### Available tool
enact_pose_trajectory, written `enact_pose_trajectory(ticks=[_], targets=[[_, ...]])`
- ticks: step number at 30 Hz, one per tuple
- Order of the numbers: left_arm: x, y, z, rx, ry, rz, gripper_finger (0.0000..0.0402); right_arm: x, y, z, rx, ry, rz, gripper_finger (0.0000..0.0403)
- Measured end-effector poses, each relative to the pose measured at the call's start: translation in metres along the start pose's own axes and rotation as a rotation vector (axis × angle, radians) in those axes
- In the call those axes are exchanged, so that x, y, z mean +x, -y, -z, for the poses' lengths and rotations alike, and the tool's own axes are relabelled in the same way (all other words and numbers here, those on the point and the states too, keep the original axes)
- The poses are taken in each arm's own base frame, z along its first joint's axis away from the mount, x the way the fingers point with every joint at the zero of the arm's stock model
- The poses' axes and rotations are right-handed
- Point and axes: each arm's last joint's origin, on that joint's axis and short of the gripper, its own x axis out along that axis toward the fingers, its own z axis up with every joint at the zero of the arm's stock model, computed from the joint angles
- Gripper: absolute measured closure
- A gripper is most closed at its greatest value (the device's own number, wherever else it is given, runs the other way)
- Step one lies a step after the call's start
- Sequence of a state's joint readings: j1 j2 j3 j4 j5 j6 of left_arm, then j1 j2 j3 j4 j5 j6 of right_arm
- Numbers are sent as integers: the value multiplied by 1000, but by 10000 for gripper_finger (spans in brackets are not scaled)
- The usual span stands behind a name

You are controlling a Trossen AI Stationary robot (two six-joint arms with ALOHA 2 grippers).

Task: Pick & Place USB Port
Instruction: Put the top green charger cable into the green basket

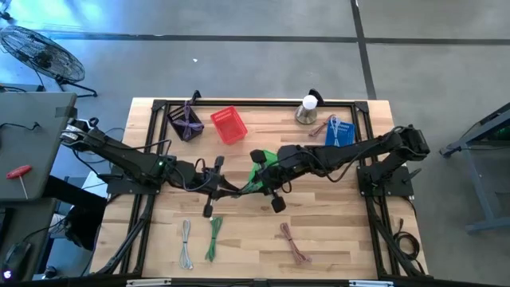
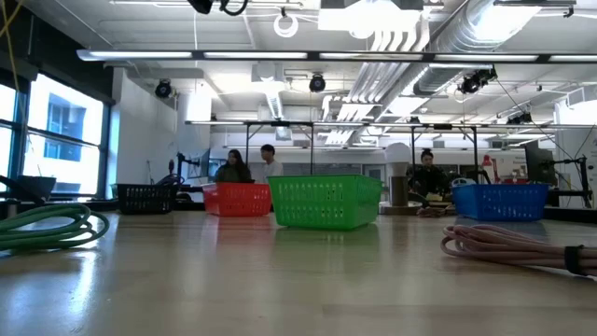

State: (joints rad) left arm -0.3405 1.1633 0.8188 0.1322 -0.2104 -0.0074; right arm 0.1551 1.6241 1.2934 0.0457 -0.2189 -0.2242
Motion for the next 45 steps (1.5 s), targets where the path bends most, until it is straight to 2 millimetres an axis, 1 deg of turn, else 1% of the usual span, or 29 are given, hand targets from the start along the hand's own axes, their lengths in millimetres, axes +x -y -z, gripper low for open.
enact_pose_trajectory(ticks=[1, 4, 6, 9, 13, 18, 21, 24, 28, 35, 41, 45], targets=[[0, 0, 0, 0, 0, 1, 396, 0, 0, 0, -7, 0, -1, 388], [0, 0, 0, 4, -2, -2, 394, 0, 0, 0, 9, -3, 3, 383], [0, 0, 1, 14, -11, -5, 380, 0, 0, 1, 14, -17, 3, 390], [0, 0, 2, 7, -16, -14, 343, -6, -3, 1, 29, -56, -7, 391], [0, -1, 2, -6, -23, -39, 293, -16, -8, -1, 50, -119, 28, 391], [0, -1, 4, -50, -39, -41, 238, -33, -18, -3, 62, -256, 232, 391], [0, -2, 6, -45, -63, -58, 214, -39, -22, 1, 124, -333, 326, 391], [0, -3, 8, -40, -80, -94, 198, -41, -24, 7, 220, -378, 314, 392], [-1, -3, 10, -35, -93, -115, 191, -36, -23, 19, 328, -447, 264, 393], [-1, -4, 13, -44, -126, -120, 190, -26, -8, 36, 375, -506, 264, 393], [-1, -3, 15, -86, -143, -92, 190, -25, 20, 51, 437, -526, 272, 393], [-2, -2, 17, -88, -172, -82, 190, -27, 36, 76, 529, -486, 241, 393]])
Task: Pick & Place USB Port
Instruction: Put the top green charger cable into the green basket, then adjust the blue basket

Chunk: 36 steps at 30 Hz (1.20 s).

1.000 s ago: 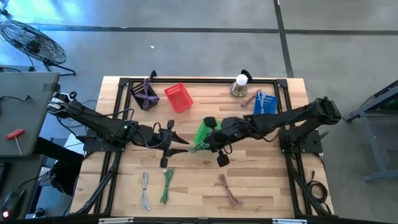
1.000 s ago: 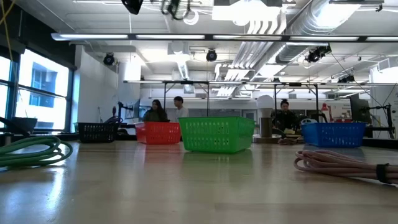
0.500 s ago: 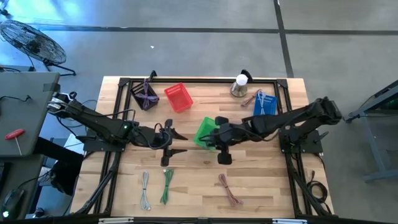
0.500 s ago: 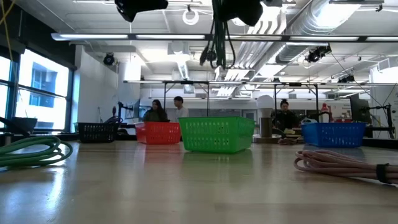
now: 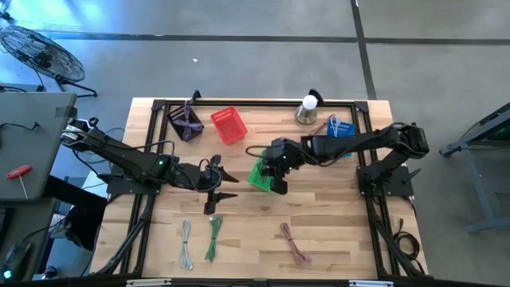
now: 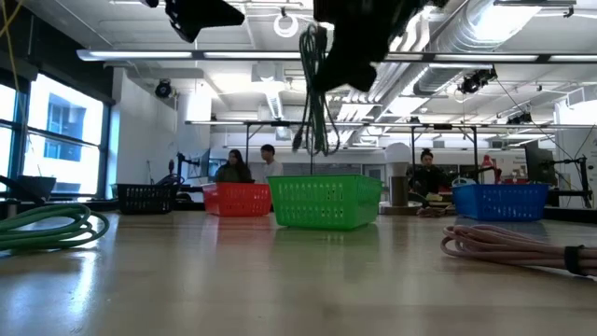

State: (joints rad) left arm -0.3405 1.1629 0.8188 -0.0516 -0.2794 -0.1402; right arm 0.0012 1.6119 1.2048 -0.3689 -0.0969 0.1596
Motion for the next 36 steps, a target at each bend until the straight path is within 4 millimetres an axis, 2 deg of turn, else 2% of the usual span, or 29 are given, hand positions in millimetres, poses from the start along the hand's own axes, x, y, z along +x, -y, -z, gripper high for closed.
enact_pose_trajectory(ticks=[6, 15, 20, 26, 29, 33, 36], targets=[[0, 0, 3, 5, -26, -4, 190, 16, 28, 26, 94, 35, -29, 393], [0, -1, 2, 11, -22, -16, 190, 26, 48, 56, 199, 23, -58, 392], [0, -1, 2, 11, -19, -30, 190, 29, 50, 67, 218, 19, -40, 335], [0, -1, 2, 9, -14, -30, 190, 30, 47, 67, 201, 24, -30, 253], [0, -1, 2, 9, -15, -30, 190, 25, 44, 57, 129, 49, -105, 223], [0, -1, 2, 12, -21, -33, 190, 8, 35, 38, 41, 115, -143, 210], [0, -1, 3, 15, -31, -35, 190, -13, 27, 26, -40, 115, -138, 211]])
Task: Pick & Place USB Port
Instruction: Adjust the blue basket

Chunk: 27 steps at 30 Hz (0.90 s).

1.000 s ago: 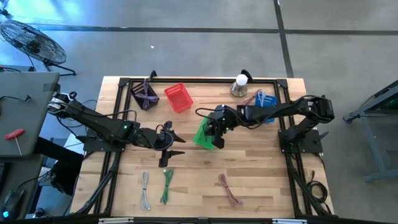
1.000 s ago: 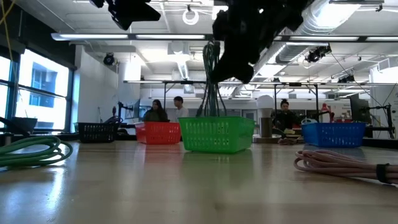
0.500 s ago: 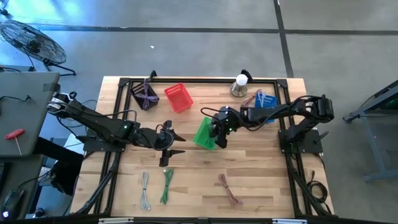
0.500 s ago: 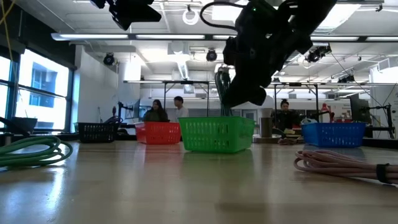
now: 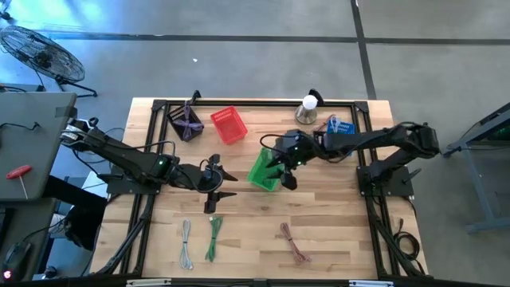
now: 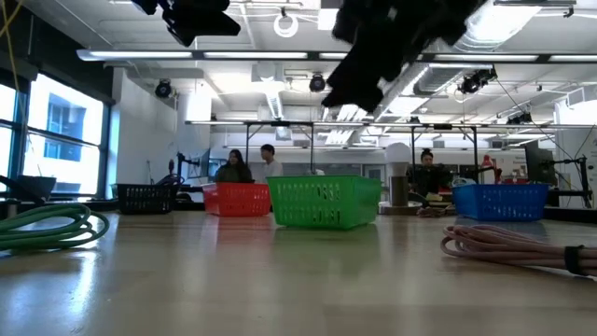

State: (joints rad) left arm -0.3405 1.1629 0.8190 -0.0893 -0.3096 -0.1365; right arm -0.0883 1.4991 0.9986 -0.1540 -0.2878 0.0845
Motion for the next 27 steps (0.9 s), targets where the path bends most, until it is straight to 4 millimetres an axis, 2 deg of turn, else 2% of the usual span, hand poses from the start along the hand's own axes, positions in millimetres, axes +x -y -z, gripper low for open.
enact_pose_trajectory(ticks=[3, 8, 12, 18, 27], targets=[[0, 0, 1, 3, -11, -1, 190, -28, -7, -13, -91, -63, 92, 214], [0, 0, 2, 8, -24, -3, 190, -75, -11, -29, -217, -213, 415, 220], [0, 0, 2, 8, -25, -3, 190, -98, -9, -38, -285, -304, 603, 220], [0, 0, 2, 8, -24, -3, 190, -112, 19, -32, -356, -460, 730, 225], [0, 0, 2, 8, -25, -3, 190, -112, 71, 4, -264, -602, 570, 235]])
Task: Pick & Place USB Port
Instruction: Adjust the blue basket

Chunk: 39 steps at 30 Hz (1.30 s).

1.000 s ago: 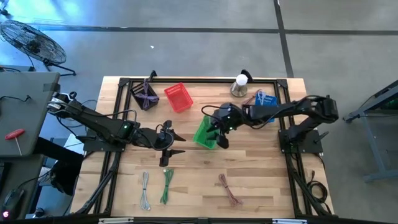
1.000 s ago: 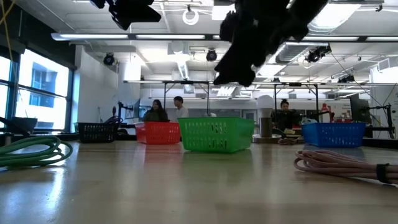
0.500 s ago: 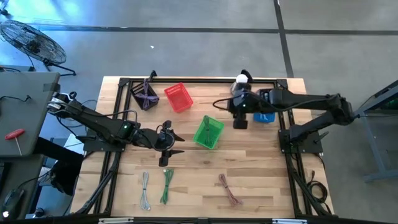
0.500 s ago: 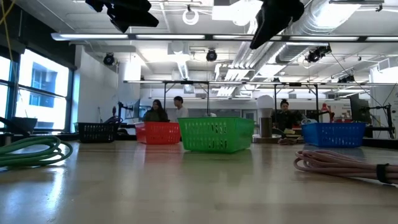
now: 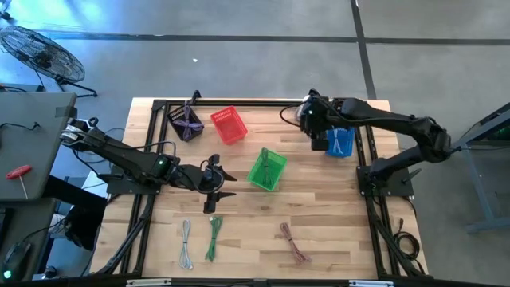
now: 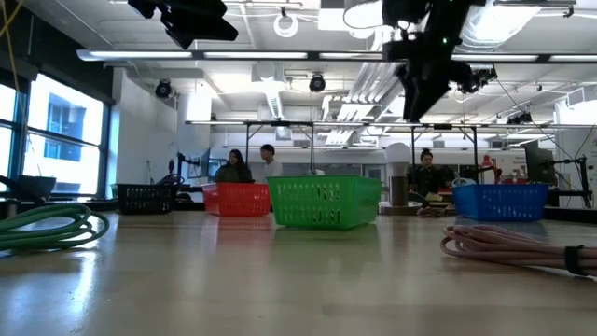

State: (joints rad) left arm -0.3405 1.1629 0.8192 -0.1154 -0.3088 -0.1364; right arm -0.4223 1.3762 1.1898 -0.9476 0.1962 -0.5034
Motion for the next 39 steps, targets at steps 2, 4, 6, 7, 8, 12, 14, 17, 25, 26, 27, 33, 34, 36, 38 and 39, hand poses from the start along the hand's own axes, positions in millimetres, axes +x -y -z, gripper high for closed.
enact_pose_trajectory(ticks=[2, 4, 6, 7, 8, 12, 14, 17, 25, 26, 27, 33, 34, 36, 38, 39], targets=[[0, 0, 0, 1, -4, -1, 190, 11, 2, 4, 1, -28, -31, 237], [0, 0, 1, 3, -11, -2, 190, 23, 4, 8, -7, -71, -51, 240], [0, -1, 2, 6, -14, -21, 190, 36, 4, 10, -18, -110, -71, 243], [0, -1, 2, 6, -12, -34, 190, 43, 4, 10, -22, -133, -82, 244], [0, -2, 2, 6, -11, -47, 190, 49, 4, 11, -22, -153, -91, 246], [0, -2, 2, 8, -12, -74, 190, 70, 2, 10, -38, -237, -95, 251], [0, -2, 2, 8, -12, -75, 190, 77, 2, 10, -45, -264, -98, 252], [0, -2, 2, 8, -12, -76, 190, 86, 1, 10, -49, -294, -112, 252], [0, -3, 3, 10, -17, -82, 190, 106, 6, 18, -27, -373, -150, 252], [0, -3, 3, 11, -19, -83, 190, 108, 7, 19, -22, -381, -153, 252], [0, -3, 3, 12, -22, -83, 190, 110, 8, 21, -18, -388, -156, 252], [0, -3, 3, 10, -25, -83, 190, 120, 15, 27, 15, -415, -180, 252], [0, -3, 3, 10, -25, -83, 190, 121, 16, 28, 23, -415, -188, 252], [0, -3, 3, 10, -26, -83, 190, 124, 17, 30, 34, -416, -201, 252], [0, -3, 4, 11, -28, -83, 190, 127, 19, 32, 43, -421, -208, 252], [0, -3, 4, 11, -29, -83, 190, 128, 20, 32, 47, -421, -209, 252]])
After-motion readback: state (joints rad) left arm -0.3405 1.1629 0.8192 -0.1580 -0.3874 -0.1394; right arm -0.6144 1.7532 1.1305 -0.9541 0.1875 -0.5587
